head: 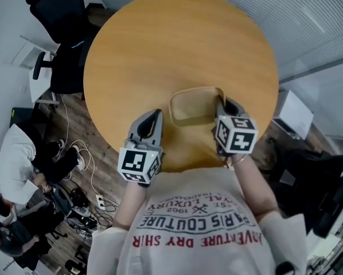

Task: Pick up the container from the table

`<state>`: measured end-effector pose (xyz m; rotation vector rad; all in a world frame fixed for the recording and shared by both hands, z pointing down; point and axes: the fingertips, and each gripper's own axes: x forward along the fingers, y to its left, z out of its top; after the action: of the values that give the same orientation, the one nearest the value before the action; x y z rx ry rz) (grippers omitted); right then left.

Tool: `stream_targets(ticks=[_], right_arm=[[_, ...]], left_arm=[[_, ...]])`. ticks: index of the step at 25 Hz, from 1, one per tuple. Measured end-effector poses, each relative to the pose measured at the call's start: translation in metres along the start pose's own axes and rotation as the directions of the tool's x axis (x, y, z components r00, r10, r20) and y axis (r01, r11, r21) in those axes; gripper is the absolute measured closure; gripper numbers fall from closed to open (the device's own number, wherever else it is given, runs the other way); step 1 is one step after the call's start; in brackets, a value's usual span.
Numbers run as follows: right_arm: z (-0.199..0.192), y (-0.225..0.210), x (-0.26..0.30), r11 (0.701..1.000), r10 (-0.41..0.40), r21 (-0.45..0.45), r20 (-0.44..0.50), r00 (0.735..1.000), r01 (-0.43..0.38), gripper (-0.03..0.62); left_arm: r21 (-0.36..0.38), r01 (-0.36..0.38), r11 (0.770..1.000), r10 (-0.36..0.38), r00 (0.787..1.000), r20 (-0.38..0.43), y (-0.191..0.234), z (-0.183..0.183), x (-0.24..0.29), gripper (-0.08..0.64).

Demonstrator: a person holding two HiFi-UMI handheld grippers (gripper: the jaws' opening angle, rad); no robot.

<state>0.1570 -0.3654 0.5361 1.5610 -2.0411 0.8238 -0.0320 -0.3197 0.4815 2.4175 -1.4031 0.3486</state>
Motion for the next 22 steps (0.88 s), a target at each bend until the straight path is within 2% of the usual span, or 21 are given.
stream_targets(ticks=[4, 9, 13, 18, 22], right_arm=[[0.043, 0.010, -0.024, 0.998, 0.016, -0.055, 0.146, 0.989, -0.008, 0.589], [0.078, 0.019, -0.052, 0.995, 0.040, -0.100, 0.290, 0.956, -0.012, 0.589], [0.090, 0.018, -0.068, 0.991, 0.063, -0.132, 0.375, 0.925, -0.014, 0.589], [0.103, 0.023, -0.092, 0.977, 0.109, -0.214, 0.496, 0.861, 0.000, 0.589], [0.106, 0.026, -0.102, 0.969, 0.116, -0.247, 0.534, 0.838, 0.023, 0.589]], left_arm=[[0.020, -0.021, 1.000, 0.020, 0.997, 0.068, 0.004, 0.027, -0.005, 0.560], [0.053, -0.041, 0.998, 0.034, 0.991, 0.133, 0.006, 0.054, -0.010, 0.560], [0.067, -0.056, 0.996, 0.045, 0.987, 0.154, 0.006, 0.065, -0.010, 0.560], [0.098, -0.064, 0.993, 0.045, 0.980, 0.192, 0.001, 0.083, -0.007, 0.560], [0.120, -0.059, 0.991, 0.032, 0.976, 0.217, -0.006, 0.097, -0.006, 0.560]])
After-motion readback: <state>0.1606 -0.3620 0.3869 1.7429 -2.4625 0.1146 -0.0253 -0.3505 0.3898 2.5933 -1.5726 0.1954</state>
